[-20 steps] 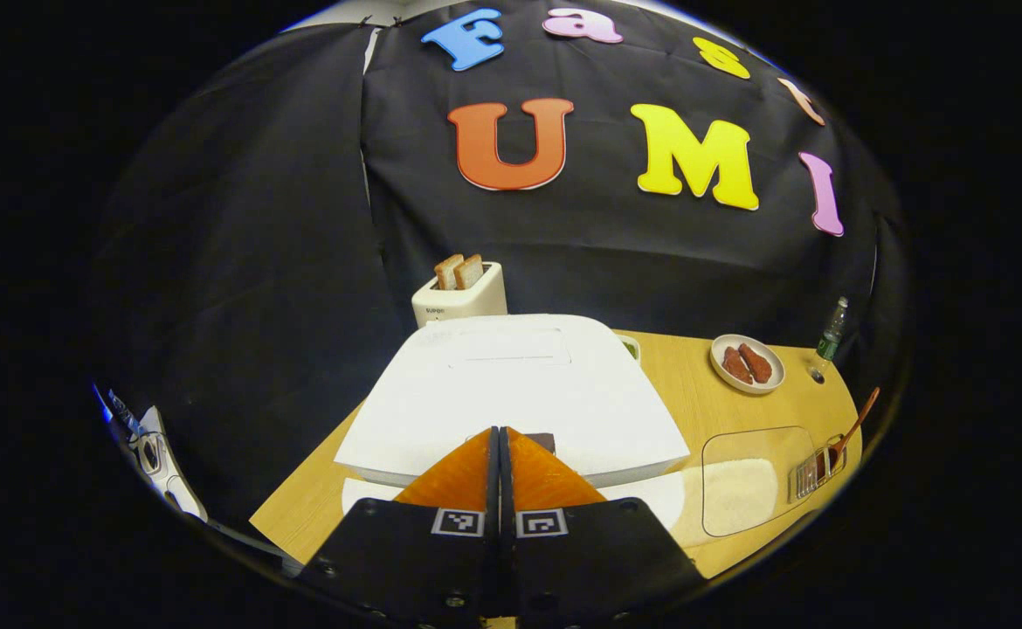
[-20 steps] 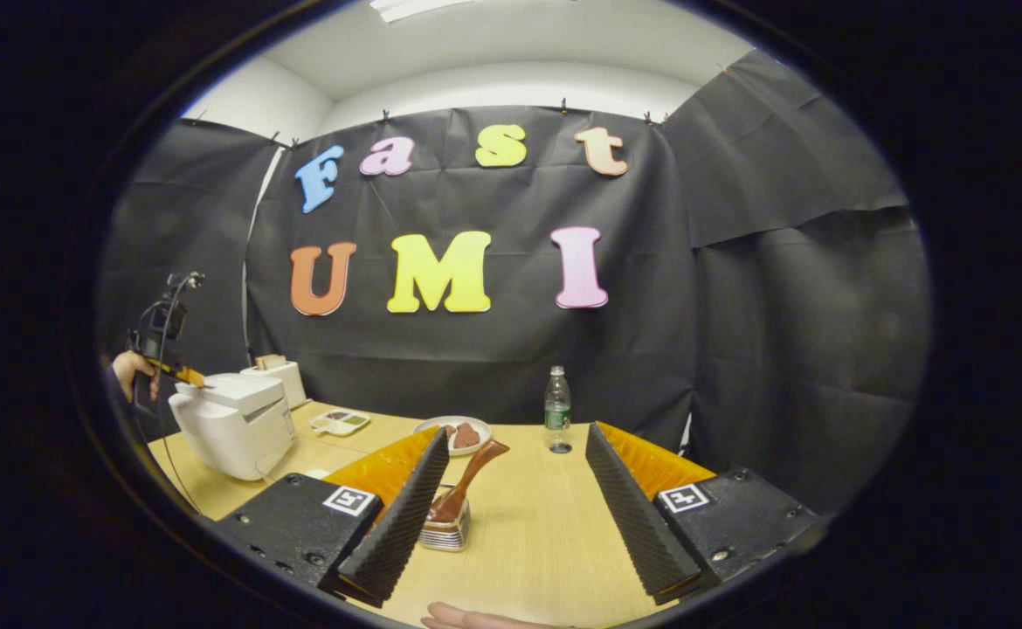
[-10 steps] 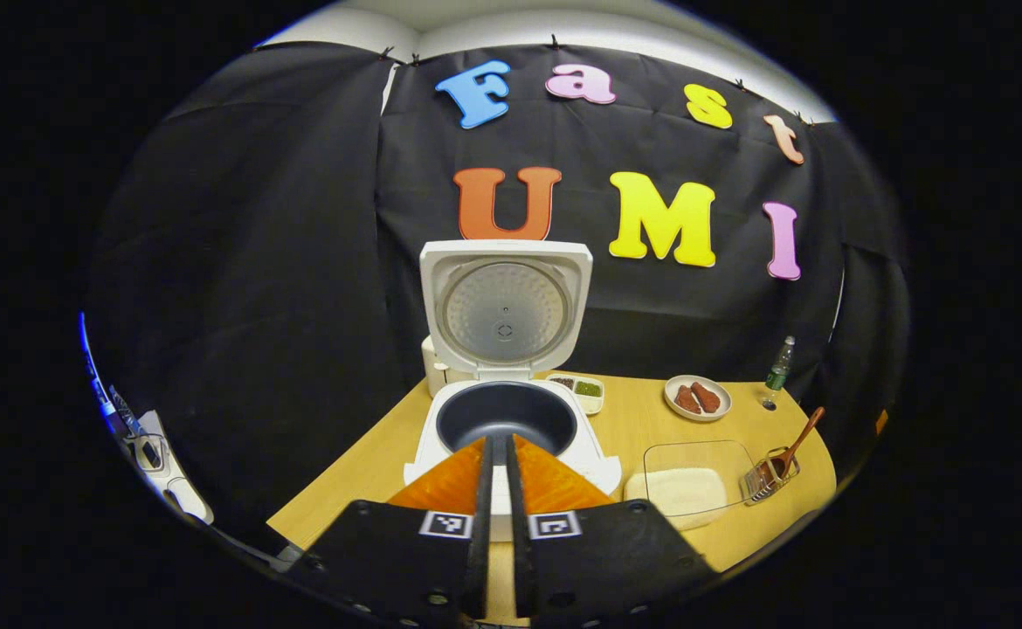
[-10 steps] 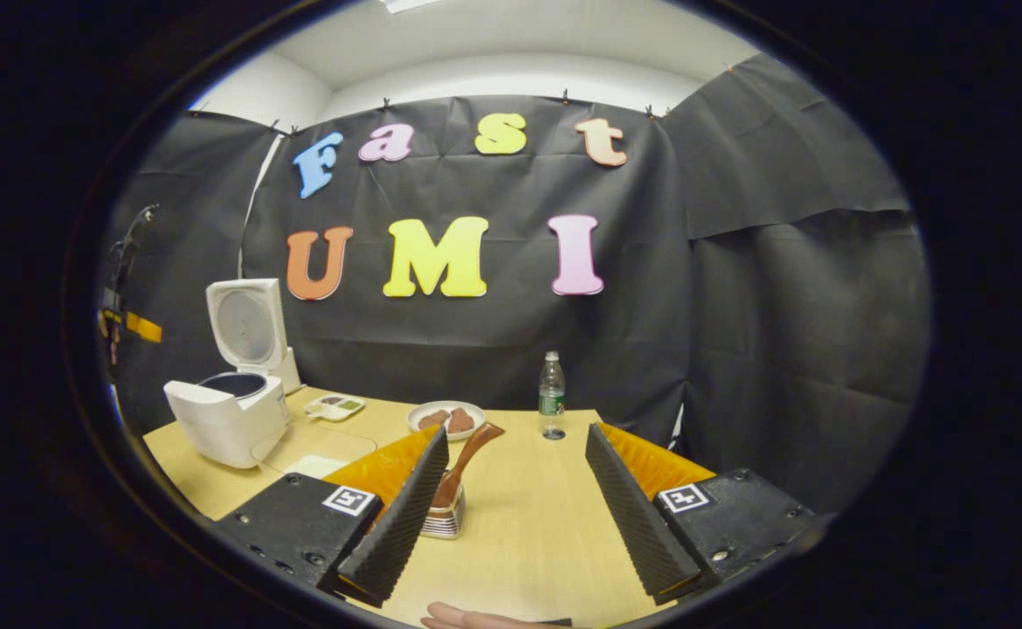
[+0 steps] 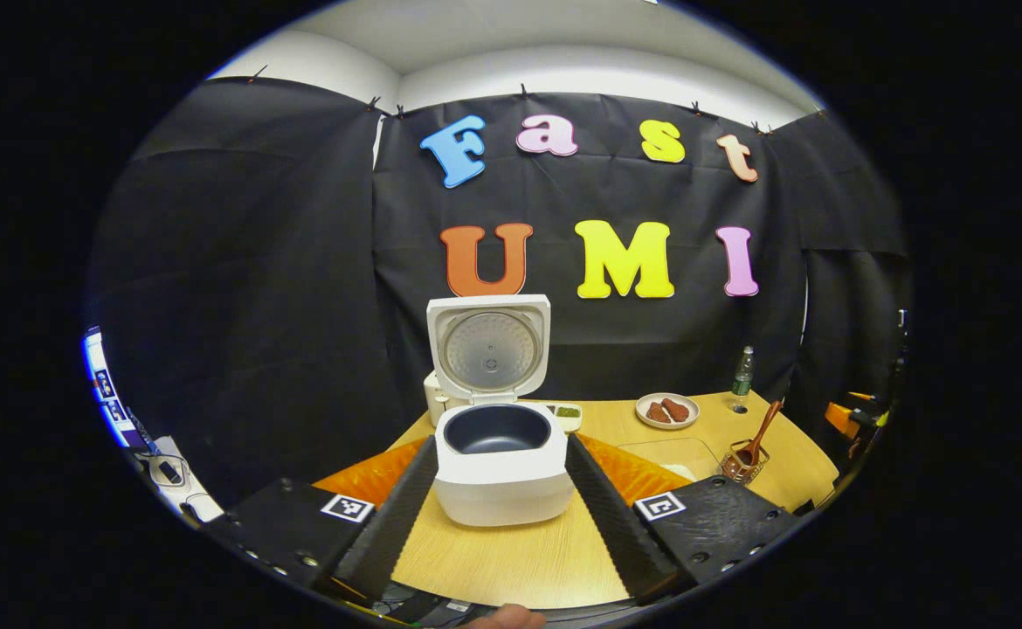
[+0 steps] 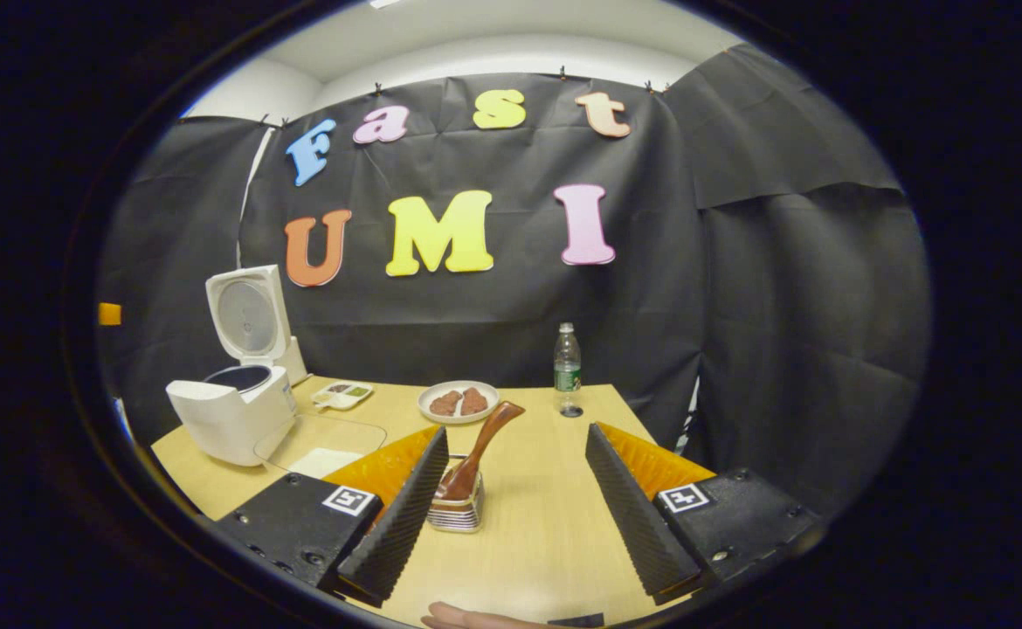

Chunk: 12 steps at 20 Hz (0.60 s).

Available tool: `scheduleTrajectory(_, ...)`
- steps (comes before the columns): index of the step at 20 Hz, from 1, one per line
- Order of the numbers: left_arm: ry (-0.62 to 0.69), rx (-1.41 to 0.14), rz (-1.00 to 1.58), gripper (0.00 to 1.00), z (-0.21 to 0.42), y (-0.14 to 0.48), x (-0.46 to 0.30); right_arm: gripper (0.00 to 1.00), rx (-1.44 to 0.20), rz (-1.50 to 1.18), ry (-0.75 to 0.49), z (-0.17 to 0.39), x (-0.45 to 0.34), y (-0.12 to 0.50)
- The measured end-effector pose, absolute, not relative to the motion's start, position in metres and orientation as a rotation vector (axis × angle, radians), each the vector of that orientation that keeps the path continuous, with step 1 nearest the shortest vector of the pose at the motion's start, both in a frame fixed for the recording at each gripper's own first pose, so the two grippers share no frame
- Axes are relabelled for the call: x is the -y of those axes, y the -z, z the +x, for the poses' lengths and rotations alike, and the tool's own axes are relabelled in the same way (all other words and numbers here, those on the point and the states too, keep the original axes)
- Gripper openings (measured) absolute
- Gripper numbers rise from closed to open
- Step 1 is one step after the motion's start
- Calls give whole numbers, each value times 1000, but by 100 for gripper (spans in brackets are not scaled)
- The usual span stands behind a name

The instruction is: Close the left gripper, press the button to open the rice cooker; take a wooden spoon from the chopstick holder with the right hand, scoop a spoonful of rice and pour it into the rice cooker, then put the wooden spoon back into the chopstick holder.

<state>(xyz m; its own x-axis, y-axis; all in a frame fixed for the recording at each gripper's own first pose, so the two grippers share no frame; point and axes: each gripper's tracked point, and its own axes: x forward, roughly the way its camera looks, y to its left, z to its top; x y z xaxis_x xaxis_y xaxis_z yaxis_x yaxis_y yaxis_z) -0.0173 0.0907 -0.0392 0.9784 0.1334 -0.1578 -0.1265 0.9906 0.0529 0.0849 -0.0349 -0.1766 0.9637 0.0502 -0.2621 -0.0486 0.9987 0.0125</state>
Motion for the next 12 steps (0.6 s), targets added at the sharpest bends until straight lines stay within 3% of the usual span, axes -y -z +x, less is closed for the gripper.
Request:
scheduleTrajectory(1, -129, -149, 46, 98, -25, 38, -88, 99, -268, 7, -57, 91, 31, 181)
scheduleTrajectory(5, -151, -89, 52, 98, -50, 36, -84, 99, -277, 26, -89, 121, 20, 203)
scheduleTrajectory(12, -79, -45, 86, 97, -80, 58, -45, 100, -340, 99, -135, 182, 8, 252)
